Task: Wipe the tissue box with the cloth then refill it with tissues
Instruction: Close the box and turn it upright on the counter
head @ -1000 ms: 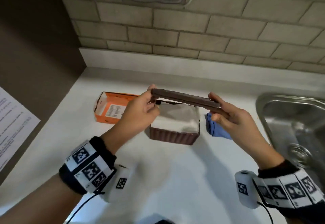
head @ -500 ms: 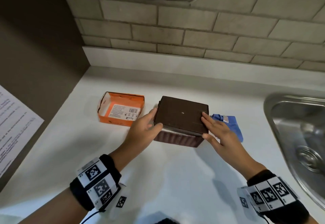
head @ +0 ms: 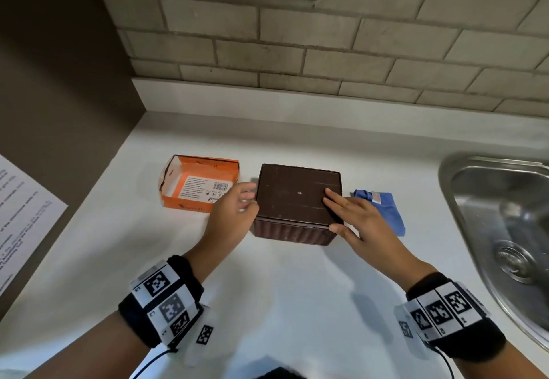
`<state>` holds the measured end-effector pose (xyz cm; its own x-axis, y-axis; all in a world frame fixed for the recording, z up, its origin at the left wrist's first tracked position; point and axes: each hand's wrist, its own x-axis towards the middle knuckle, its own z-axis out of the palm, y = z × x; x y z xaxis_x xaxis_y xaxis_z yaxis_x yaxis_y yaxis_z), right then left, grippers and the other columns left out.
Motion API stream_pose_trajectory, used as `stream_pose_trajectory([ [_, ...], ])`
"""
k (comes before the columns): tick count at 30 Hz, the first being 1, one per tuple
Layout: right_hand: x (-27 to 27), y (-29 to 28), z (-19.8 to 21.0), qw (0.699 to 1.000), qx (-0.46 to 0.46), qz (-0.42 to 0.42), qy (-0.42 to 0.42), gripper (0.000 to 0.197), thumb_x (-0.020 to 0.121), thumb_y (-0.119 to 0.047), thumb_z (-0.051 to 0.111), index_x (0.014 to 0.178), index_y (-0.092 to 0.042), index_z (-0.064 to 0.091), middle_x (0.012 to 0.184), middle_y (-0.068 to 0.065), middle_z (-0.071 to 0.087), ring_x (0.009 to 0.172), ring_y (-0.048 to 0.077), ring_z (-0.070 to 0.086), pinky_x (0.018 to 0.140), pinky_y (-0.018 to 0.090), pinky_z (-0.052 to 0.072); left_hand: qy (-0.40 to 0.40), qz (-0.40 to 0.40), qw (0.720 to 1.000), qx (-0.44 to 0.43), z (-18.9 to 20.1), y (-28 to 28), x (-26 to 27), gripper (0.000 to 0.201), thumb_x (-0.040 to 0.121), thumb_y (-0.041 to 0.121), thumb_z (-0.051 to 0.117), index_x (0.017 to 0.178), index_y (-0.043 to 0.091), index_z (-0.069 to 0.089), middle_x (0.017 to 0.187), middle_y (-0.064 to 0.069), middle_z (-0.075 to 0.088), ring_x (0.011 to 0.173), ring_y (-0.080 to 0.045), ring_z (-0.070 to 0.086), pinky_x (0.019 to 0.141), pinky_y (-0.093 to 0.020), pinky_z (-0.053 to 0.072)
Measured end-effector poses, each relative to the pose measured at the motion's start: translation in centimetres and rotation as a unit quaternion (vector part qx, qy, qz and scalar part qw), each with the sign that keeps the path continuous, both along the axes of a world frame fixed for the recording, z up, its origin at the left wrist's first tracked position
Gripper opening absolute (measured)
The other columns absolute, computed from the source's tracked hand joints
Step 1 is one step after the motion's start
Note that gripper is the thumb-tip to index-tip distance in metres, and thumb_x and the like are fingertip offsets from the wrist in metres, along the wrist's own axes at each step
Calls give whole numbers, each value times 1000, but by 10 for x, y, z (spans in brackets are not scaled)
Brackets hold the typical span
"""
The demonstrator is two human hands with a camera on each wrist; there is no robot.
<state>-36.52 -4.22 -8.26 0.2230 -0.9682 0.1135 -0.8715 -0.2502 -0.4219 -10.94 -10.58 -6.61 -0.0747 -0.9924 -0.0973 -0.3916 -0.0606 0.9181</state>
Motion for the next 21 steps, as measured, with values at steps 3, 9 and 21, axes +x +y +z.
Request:
stream_pose_trajectory([
  [3, 3, 3, 3, 999, -20, -20, 28, 55, 90, -57, 35, 138, -32, 47, 146, -23, 35, 113, 16, 46, 97, 36, 35, -8, -5, 1000, 9, -2, -1, 2, 33, 89, 0, 57, 121, 8, 61, 109, -5, 66, 100, -17, 63, 76, -12, 43],
  [9, 14, 4, 19, 986, 3, -105, -125, 48, 95, -47, 45, 142, -38, 36, 144, -22, 39, 112, 8, 38, 105, 26, 28, -49, -31, 998, -11, 5, -7, 2, 34, 92, 5, 55, 125, 12, 60, 119, -7, 65, 108, -21, 63, 85, -21, 41],
  [21, 53, -52, 4, 819, 160, -387, -393, 58, 98, -53, 29, 130, -9, 51, 118, 7, 58, 112, 25, 55, 100, 37, 44, -146, -114, 981, 52, -5, -35, -26, 47, 102, 41, 32, 139, 14, 41, 122, -9, 64, 114, -28, 61, 90, -34, 49],
])
